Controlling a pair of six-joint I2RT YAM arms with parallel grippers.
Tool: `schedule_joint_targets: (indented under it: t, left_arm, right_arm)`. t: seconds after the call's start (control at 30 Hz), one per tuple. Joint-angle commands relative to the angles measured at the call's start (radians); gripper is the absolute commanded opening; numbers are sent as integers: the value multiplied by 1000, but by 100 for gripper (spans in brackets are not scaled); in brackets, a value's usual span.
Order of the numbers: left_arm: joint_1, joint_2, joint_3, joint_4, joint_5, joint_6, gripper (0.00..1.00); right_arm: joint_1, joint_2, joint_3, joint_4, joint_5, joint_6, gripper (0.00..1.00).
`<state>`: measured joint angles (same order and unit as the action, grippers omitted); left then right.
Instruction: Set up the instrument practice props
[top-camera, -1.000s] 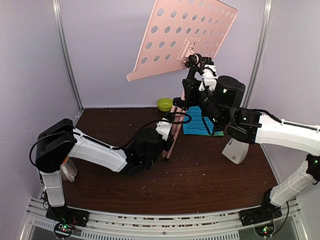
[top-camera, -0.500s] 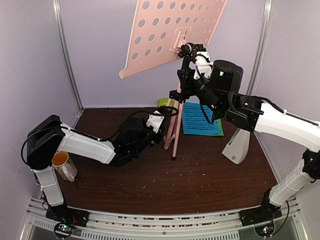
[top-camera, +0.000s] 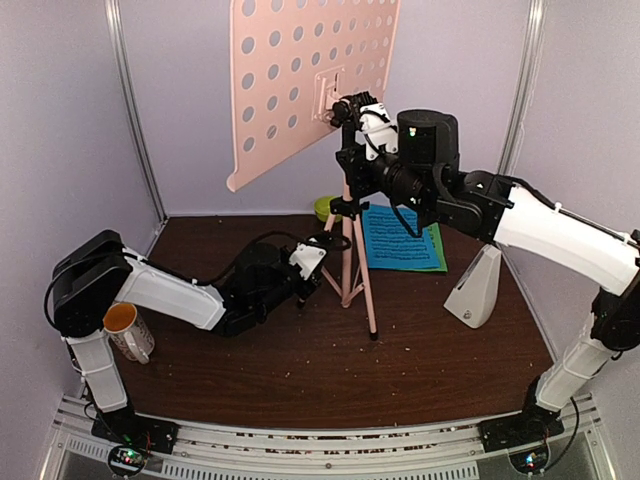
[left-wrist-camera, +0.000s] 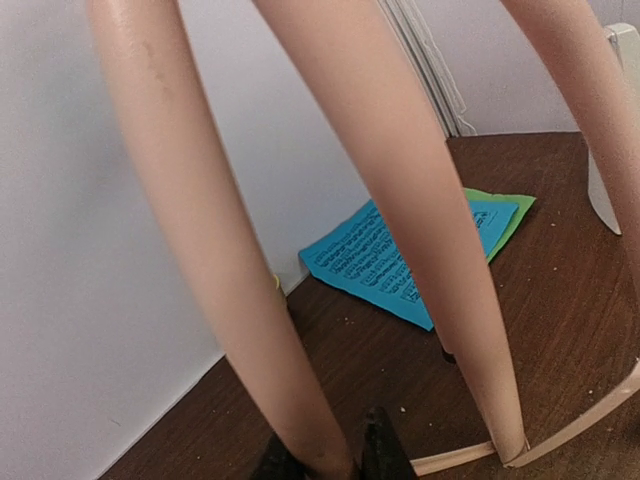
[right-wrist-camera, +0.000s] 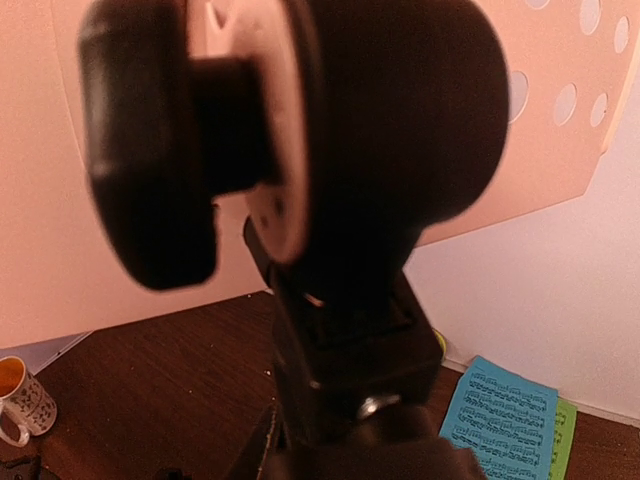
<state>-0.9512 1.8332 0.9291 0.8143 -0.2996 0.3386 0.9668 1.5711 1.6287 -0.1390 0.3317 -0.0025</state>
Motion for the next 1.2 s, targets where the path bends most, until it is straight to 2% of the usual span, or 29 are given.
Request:
schedule_joint_targets:
  t: [0.0, 0.3, 0.33, 0.6, 0.87, 1.07, 1.13, 1.17]
  left_arm:
    - [-21, 27, -34, -196, 75, 266, 0]
    - [-12, 4, -36, -236, 70, 244, 0]
    - [-12, 1, -36, -237, 73, 236, 0]
    - [-12, 6, -18, -261, 92, 191, 0]
    - [-13, 11, -29, -249, 90, 164, 0]
    - [-16, 2, -44, -235, 90, 141, 0]
    - [-17, -2, -45, -235, 93, 139, 0]
    - [-18, -4, -46, -236, 92, 137, 0]
  right_arm:
    - [-4, -58, 56, 295, -89, -69, 0]
    - [-22, -70, -52, 336, -86, -37, 0]
    - [-27, -67, -53, 338, -86, -30, 2]
    - [-60, -48, -62, 350, -104, 14, 26]
    - [-63, -53, -74, 340, -164, 28, 64]
    - [-65, -151, -191, 343, -239, 63, 93]
    - [-66, -193, -245, 333, -263, 75, 99]
    - [-68, -215, -278, 327, -271, 80, 100]
